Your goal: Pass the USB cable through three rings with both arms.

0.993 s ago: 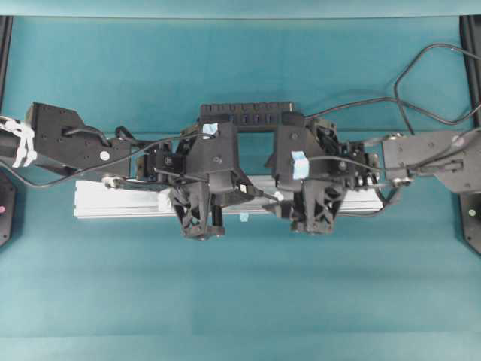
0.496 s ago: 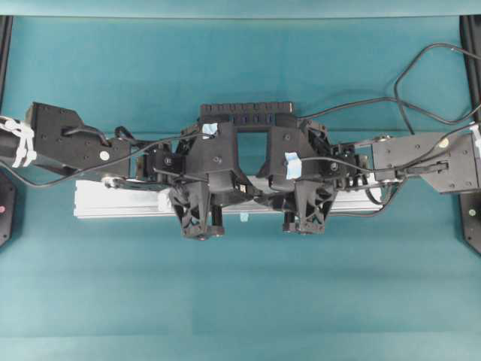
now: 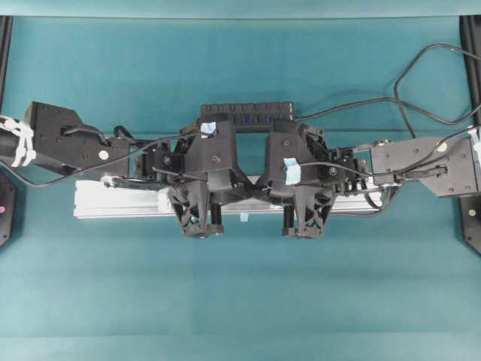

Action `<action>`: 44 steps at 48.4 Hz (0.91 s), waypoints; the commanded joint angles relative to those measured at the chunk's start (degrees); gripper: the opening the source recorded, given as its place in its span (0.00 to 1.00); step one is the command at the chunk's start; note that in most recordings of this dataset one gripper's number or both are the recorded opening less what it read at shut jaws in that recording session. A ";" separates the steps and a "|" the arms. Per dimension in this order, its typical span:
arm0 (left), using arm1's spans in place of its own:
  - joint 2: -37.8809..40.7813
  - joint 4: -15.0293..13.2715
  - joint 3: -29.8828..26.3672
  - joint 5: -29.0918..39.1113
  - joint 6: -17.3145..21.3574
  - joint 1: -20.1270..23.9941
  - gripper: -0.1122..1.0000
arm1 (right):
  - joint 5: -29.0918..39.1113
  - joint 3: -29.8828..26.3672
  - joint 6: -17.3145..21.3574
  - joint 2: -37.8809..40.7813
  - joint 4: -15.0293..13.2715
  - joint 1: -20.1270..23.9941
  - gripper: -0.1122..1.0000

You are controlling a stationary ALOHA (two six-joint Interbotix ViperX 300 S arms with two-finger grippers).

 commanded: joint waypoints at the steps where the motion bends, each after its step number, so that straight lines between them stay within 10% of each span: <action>1: -1.41 0.18 -0.26 -0.26 -0.18 -0.26 0.31 | 0.00 -1.32 0.35 -0.18 -0.09 -0.26 0.05; 19: -2.64 0.09 1.76 -0.26 -0.88 0.00 0.32 | 6.15 -4.48 -0.26 3.25 -0.09 -0.44 0.05; 30: -7.65 0.18 3.60 -0.26 -0.97 0.00 0.84 | 7.03 -4.92 0.18 5.45 -0.09 -0.35 0.05; 44: -15.64 0.18 8.79 -0.26 -1.14 0.00 0.63 | 8.35 -5.36 0.18 6.77 -0.09 -0.35 0.04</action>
